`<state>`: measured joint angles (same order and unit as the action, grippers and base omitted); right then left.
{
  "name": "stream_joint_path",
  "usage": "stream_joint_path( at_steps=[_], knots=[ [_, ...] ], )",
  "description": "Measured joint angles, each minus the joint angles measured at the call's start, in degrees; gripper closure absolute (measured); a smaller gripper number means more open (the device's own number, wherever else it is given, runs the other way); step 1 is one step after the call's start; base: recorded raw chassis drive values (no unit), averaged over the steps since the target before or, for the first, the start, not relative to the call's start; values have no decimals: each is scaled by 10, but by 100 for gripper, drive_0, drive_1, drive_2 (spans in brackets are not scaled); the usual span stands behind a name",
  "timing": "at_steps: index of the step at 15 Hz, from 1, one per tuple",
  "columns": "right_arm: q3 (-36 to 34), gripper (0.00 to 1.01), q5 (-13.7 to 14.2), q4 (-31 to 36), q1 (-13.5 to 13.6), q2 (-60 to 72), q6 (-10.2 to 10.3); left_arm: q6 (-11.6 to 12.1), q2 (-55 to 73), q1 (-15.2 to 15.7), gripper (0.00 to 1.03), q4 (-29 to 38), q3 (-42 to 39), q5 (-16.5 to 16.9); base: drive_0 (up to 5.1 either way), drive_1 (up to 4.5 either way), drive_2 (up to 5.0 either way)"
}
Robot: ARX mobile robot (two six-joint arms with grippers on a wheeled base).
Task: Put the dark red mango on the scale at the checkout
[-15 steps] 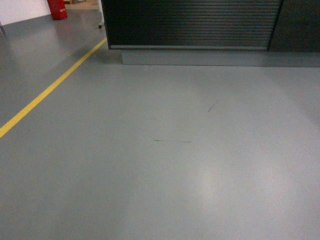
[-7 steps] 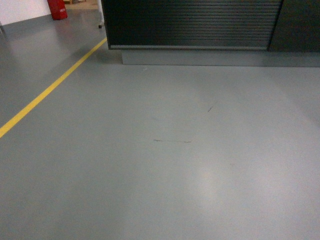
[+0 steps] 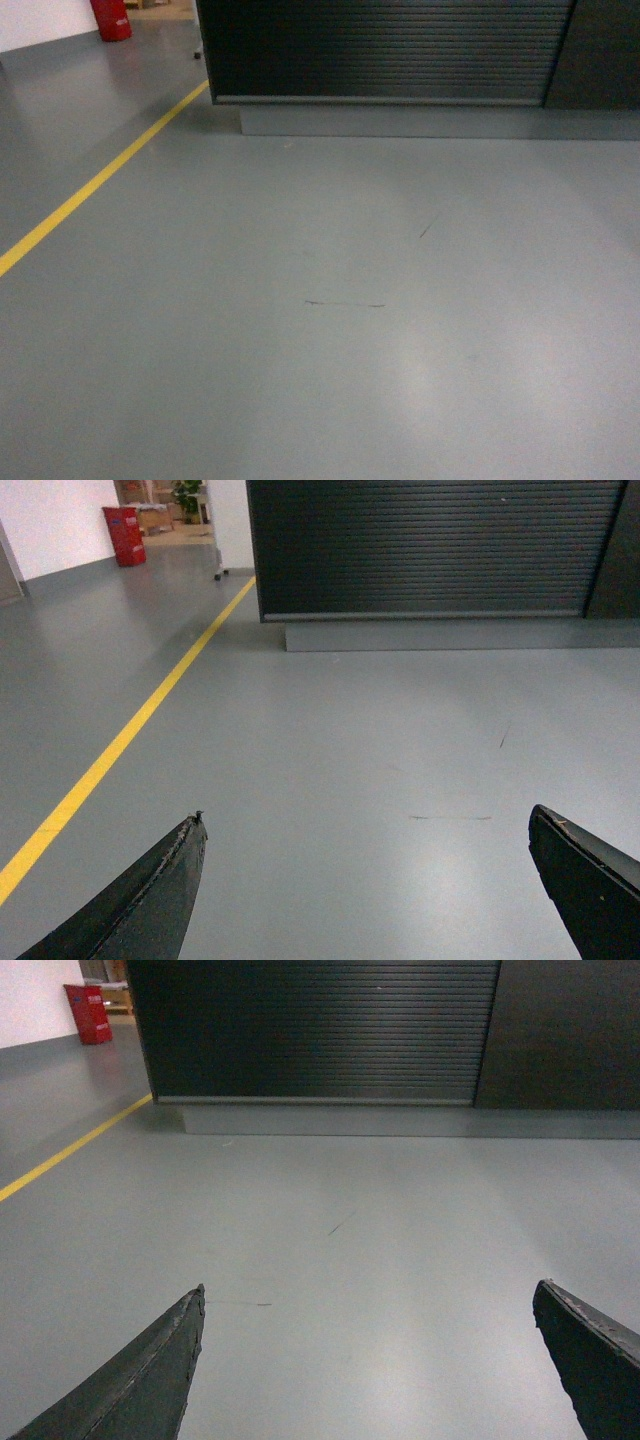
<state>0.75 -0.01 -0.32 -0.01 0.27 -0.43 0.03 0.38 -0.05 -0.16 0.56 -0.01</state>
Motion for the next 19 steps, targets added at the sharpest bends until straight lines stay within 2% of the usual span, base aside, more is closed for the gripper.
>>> stream_joint_path(
  at_steps=[1, 19],
  knots=[
    [0, 3, 0, 1, 0, 0, 0, 0, 0, 0, 5, 0, 0, 0, 0, 0, 0],
    [0, 3, 0, 3, 0, 0, 0, 0, 0, 0, 5, 2, 0, 0, 5, 432, -422]
  ],
)
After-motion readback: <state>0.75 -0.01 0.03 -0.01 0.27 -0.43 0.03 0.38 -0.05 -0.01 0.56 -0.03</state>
